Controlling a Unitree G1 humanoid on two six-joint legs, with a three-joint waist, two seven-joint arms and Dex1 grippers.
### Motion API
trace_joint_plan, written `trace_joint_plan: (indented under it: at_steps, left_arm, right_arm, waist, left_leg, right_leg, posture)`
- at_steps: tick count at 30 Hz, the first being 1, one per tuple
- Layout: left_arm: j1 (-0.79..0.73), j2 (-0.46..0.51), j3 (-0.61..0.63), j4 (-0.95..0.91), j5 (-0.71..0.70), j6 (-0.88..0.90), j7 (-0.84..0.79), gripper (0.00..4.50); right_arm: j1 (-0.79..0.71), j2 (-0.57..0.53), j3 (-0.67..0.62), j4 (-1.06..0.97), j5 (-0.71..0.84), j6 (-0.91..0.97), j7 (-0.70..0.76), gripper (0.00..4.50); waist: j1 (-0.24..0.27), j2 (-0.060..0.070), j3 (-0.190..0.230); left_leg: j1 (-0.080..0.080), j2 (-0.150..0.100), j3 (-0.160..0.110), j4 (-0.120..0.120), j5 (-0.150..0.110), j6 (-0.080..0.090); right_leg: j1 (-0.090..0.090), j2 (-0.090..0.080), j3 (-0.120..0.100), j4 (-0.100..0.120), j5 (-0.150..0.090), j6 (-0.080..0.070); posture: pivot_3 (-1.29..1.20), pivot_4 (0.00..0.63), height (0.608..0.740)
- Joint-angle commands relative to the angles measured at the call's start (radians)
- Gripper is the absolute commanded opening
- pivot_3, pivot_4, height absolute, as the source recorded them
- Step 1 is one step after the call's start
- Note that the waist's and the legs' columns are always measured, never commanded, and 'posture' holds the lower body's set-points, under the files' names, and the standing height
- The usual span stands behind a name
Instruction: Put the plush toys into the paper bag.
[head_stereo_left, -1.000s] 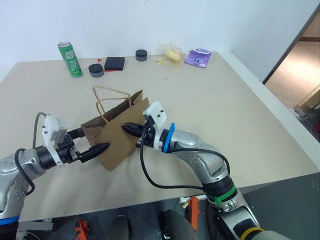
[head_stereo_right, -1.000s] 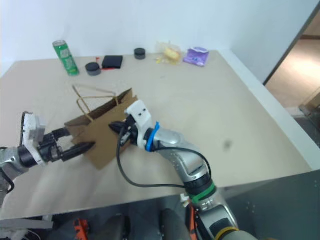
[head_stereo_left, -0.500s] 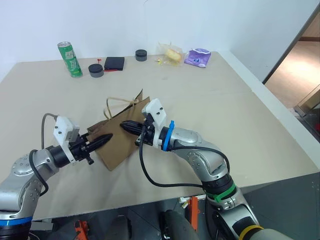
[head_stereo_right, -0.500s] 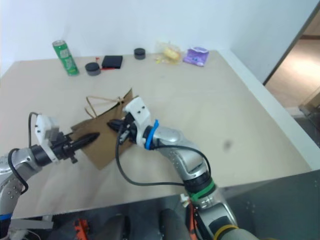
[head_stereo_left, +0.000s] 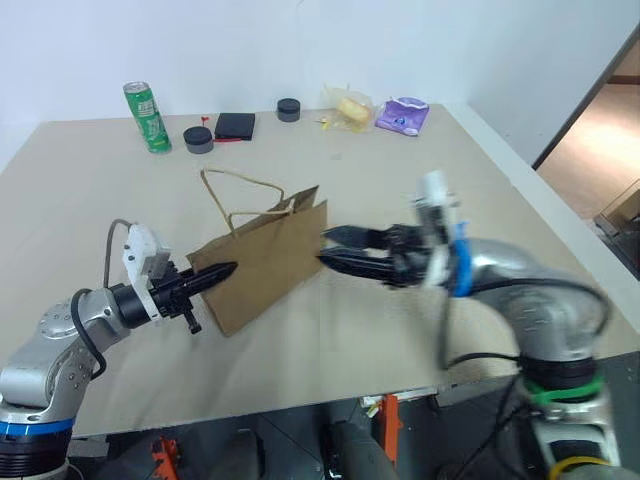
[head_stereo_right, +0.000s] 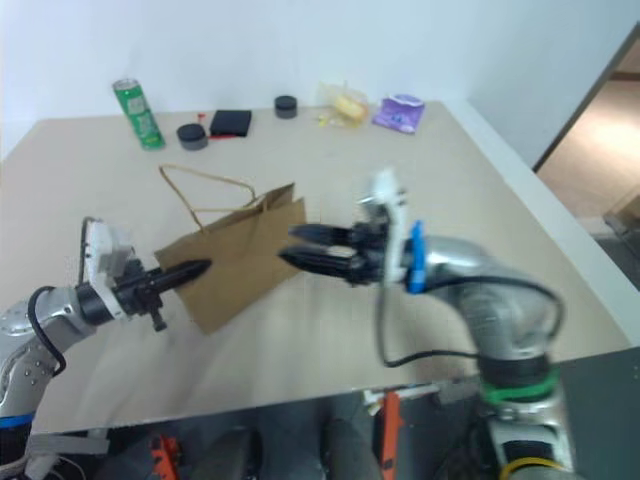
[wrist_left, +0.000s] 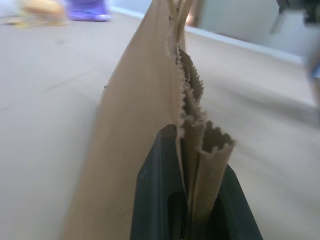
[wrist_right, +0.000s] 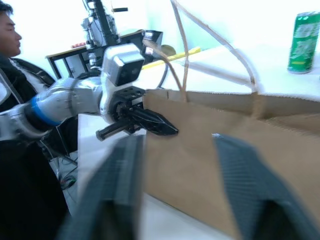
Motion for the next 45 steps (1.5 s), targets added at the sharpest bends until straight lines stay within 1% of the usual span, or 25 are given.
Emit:
trace_joint_plan:
  at_steps: [1,2,4,7,13,16,19,21,22,23,24,25,26,29,30,31,32,33,34,36,37,39,40,42,45]
  left_arm:
    - [-0.060,0.065,-0.003,0.045,-0.044,-0.003,-0.161,0.00]
    - [-0.075,0.084,-0.017,0.068,-0.036,-0.010,-0.206,0.00]
    - [-0.127,0.117,-0.052,0.134,-0.014,-0.022,-0.294,0.00]
    - [-0.195,0.133,-0.097,0.211,0.026,-0.052,-0.382,0.00]
    - [-0.248,0.123,-0.171,0.304,0.112,-0.136,-0.474,0.00]
    - [-0.239,0.115,-0.193,0.308,0.146,-0.151,-0.464,0.00]
    - [-0.232,0.107,-0.182,0.301,0.139,-0.128,-0.441,0.00]
    - [-0.219,0.117,-0.179,0.283,0.138,-0.119,-0.439,0.57]
    - [-0.212,0.124,-0.177,0.272,0.136,-0.108,-0.434,0.76]
    - [-0.208,0.124,-0.169,0.263,0.130,-0.101,-0.424,1.30]
    - [-0.208,0.123,-0.158,0.254,0.120,-0.085,-0.412,1.64]
    - [-0.212,0.123,-0.140,0.244,0.100,-0.058,-0.393,2.23]
    - [-0.218,0.131,-0.118,0.230,0.074,-0.024,-0.379,2.48]
    - [-0.236,0.167,-0.039,0.179,-0.019,0.097,-0.327,4.10]
    - [-0.246,0.184,0.005,0.163,-0.069,0.155,-0.294,4.48]
    - [-0.253,0.203,0.043,0.150,-0.115,0.210,-0.268,4.48]
    - [-0.271,0.231,0.109,0.164,-0.179,0.293,-0.214,4.48]
    - [-0.288,0.243,0.175,0.195,-0.212,0.329,-0.156,4.48]
    - [-0.291,0.253,0.225,0.221,-0.225,0.348,-0.114,4.48]
    - [-0.280,0.258,0.279,0.253,-0.216,0.350,-0.064,4.48]
    - [-0.260,0.257,0.288,0.272,-0.180,0.326,-0.037,4.48]
    - [-0.203,0.257,0.259,0.296,-0.050,0.226,0.012,4.48]
    - [-0.179,0.258,0.234,0.309,0.015,0.166,0.027,4.48]
    - [-0.151,0.258,0.200,0.331,0.097,0.084,0.044,4.48]
    - [-0.140,0.261,0.201,0.355,0.100,0.069,0.015,4.48]
  right_arm:
    - [-0.036,-0.166,-0.093,0.048,0.059,0.009,0.174,4.27]
    - [-0.036,-0.213,-0.094,0.073,0.052,0.000,0.216,4.46]
    - [-0.035,-0.295,-0.082,0.117,0.020,-0.027,0.293,4.46]
    - [-0.039,-0.355,-0.070,0.144,-0.006,-0.051,0.349,4.46]
    - [-0.032,-0.373,-0.078,0.129,-0.008,-0.061,0.353,4.46]
    - [-0.020,-0.366,-0.081,0.109,-0.006,-0.061,0.333,4.46]
    - [-0.026,-0.361,-0.084,0.096,0.009,-0.052,0.316,4.46]
    - [-0.031,-0.359,-0.079,0.095,0.010,-0.053,0.311,4.50]
    - [-0.034,-0.359,-0.076,0.099,0.009,-0.054,0.312,4.50]
    - [-0.039,-0.357,-0.072,0.103,0.007,-0.056,0.312,4.50]
    - [-0.043,-0.356,-0.068,0.108,0.005,-0.057,0.313,4.50]
    - [-0.048,-0.354,-0.064,0.114,0.002,-0.060,0.316,4.50]
    - [-0.052,-0.352,-0.060,0.119,0.000,-0.062,0.319,4.50]
    - [-0.058,-0.349,-0.058,0.130,0.000,-0.062,0.325,4.50]
    - [-0.061,-0.349,-0.062,0.137,0.004,-0.058,0.323,4.50]
    - [-0.061,-0.349,-0.065,0.144,0.006,-0.056,0.320,4.50]
    - [-0.062,-0.341,-0.069,0.166,-0.009,-0.061,0.296,4.50]
    - [-0.061,-0.330,-0.070,0.196,-0.034,-0.071,0.264,4.50]
    - [-0.054,-0.320,-0.067,0.224,-0.066,-0.089,0.235,4.50]
    - [-0.046,-0.304,-0.059,0.267,-0.117,-0.113,0.189,4.50]
    - [-0.040,-0.290,-0.051,0.303,-0.156,-0.130,0.151,4.50]
    - [-0.025,-0.273,-0.025,0.376,-0.243,-0.169,0.088,4.50]
    - [-0.015,-0.269,-0.015,0.400,-0.274,-0.189,0.078,4.50]
    - [-0.001,-0.264,-0.010,0.422,-0.299,-0.210,0.085,4.50]
    - [0.019,-0.264,-0.013,0.454,-0.317,-0.222,0.098,4.50]
  waist:
    - [-0.002,0.000,0.000]
    - [-0.003,0.000,0.000]
    - [-0.009,0.000,0.000]
    - [-0.008,0.002,0.001]
    - [-0.008,0.002,0.001]
    - [-0.006,0.002,0.001]
    - [-0.005,0.002,0.001]
    - [-0.005,0.002,0.001]
    - [-0.005,0.002,0.001]
    - [-0.005,0.002,0.001]
    - [-0.005,0.002,0.001]
    - [-0.005,0.002,0.001]
    - [-0.005,0.002,0.001]
    - [-0.006,0.002,0.001]
    - [-0.006,0.002,0.001]
    - [-0.006,0.002,0.001]
    - [-0.007,0.002,0.001]
    - [-0.008,0.002,0.001]
    - [-0.008,0.002,0.001]
    - [-0.009,0.003,0.001]
    - [-0.009,0.004,0.001]
    - [-0.008,0.005,0.000]
    - [-0.007,0.005,0.000]
    - [-0.006,0.005,0.000]
    - [-0.004,0.004,0.001]
  left_leg:
    - [0.000,0.000,0.000,0.000,0.000,0.000]
    - [0.001,0.001,0.000,-0.001,0.000,0.000]
    - [0.002,0.001,0.000,-0.002,0.000,0.001]
    - [0.003,0.002,0.001,-0.002,0.000,0.001]
    - [0.002,0.001,0.003,-0.002,-0.001,0.001]
    - [0.001,0.001,0.003,-0.002,-0.001,0.002]
    - [0.001,0.001,0.003,-0.002,-0.001,0.002]
    - [0.001,0.001,0.003,-0.002,-0.001,0.002]
    - [0.001,0.001,0.003,-0.001,-0.001,0.002]
    - [0.001,0.001,0.003,-0.001,-0.001,0.002]
    - [0.001,0.001,0.003,-0.001,-0.001,0.002]
    - [0.001,0.001,0.003,-0.001,-0.001,0.002]
    - [0.001,0.001,0.003,-0.001,-0.001,0.002]
    - [0.001,0.001,0.003,-0.001,-0.001,0.002]
    - [0.001,0.002,0.002,-0.001,-0.001,0.002]
    - [0.001,0.002,0.002,-0.001,-0.001,0.002]
    - [0.001,0.002,0.002,-0.001,-0.001,0.002]
    - [0.001,0.002,0.002,-0.001,-0.001,0.002]
    - [0.001,0.002,0.002,-0.001,-0.001,0.002]
    - [0.001,0.002,0.002,-0.001,-0.001,0.002]
    - [0.001,0.002,0.003,-0.001,-0.001,0.002]
    - [0.003,0.001,0.003,-0.002,-0.001,0.002]
    - [0.003,0.001,0.003,-0.002,-0.001,0.002]
    - [0.002,0.000,0.004,-0.002,-0.001,0.001]
    - [0.000,0.000,0.004,-0.001,-0.001,0.001]
  right_leg:
    - [0.000,0.000,0.000,0.000,0.000,0.000]
    - [0.000,0.001,0.000,0.000,0.000,-0.001]
    - [0.000,0.002,0.000,0.000,-0.001,-0.002]
    - [0.000,0.002,0.000,0.000,-0.001,-0.002]
    - [0.000,0.002,0.002,0.000,-0.001,-0.001]
    - [-0.001,0.001,0.002,0.000,-0.001,0.000]
    - [-0.001,0.000,0.002,0.000,-0.001,0.000]
    - [0.000,0.000,0.002,0.000,-0.001,0.001]
    - [0.000,0.000,0.002,0.000,-0.001,0.001]
    - [0.000,0.000,0.002,0.000,-0.001,0.001]
    - [0.000,0.000,0.002,0.000,-0.001,0.001]
    - [0.000,0.000,0.003,0.000,-0.001,0.001]
    - [0.000,0.000,0.002,0.000,-0.001,0.001]
    - [-0.001,0.001,0.002,0.000,-0.001,0.002]
    - [-0.001,0.001,0.002,0.000,-0.001,0.002]
    - [-0.001,0.001,0.002,0.000,-0.001,0.001]
    - [-0.001,0.001,0.001,0.000,-0.001,0.002]
    - [-0.001,0.001,0.001,0.000,-0.001,0.002]
    - [-0.001,0.001,0.001,0.000,-0.001,0.002]
    - [-0.001,0.001,0.001,0.000,-0.001,0.002]
    - [-0.001,0.001,0.002,0.000,-0.001,0.002]
    - [0.000,0.000,0.002,0.000,-0.001,0.001]
    - [0.000,0.000,0.003,0.000,-0.001,0.001]
    - [0.000,0.000,0.003,0.000,-0.001,0.001]
    - [-0.002,0.000,0.003,0.000,-0.001,0.001]
  posture:
    - [0.00,0.150,0.740]
    - [0.00,0.150,0.740]
    - [0.00,0.150,0.740]
    - [0.00,0.150,0.740]
    - [0.00,0.150,0.740]
    - [0.00,0.150,0.740]
    - [0.00,0.150,0.740]
    - [0.00,0.150,0.740]
    - [0.00,0.150,0.740]
    - [0.00,0.150,0.740]
    - [0.00,0.150,0.740]
    - [0.00,0.150,0.740]
    - [0.00,0.150,0.740]
    - [0.00,0.150,0.740]
    - [0.00,0.150,0.740]
    - [0.00,0.150,0.740]
    - [0.00,0.150,0.740]
    - [0.00,0.150,0.740]
    - [0.00,0.150,0.740]
    - [0.00,0.150,0.740]
    - [0.00,0.150,0.740]
    - [0.00,0.150,0.740]
    - [0.00,0.150,0.740]
    - [0.00,0.150,0.740]
    - [0.00,0.150,0.740]
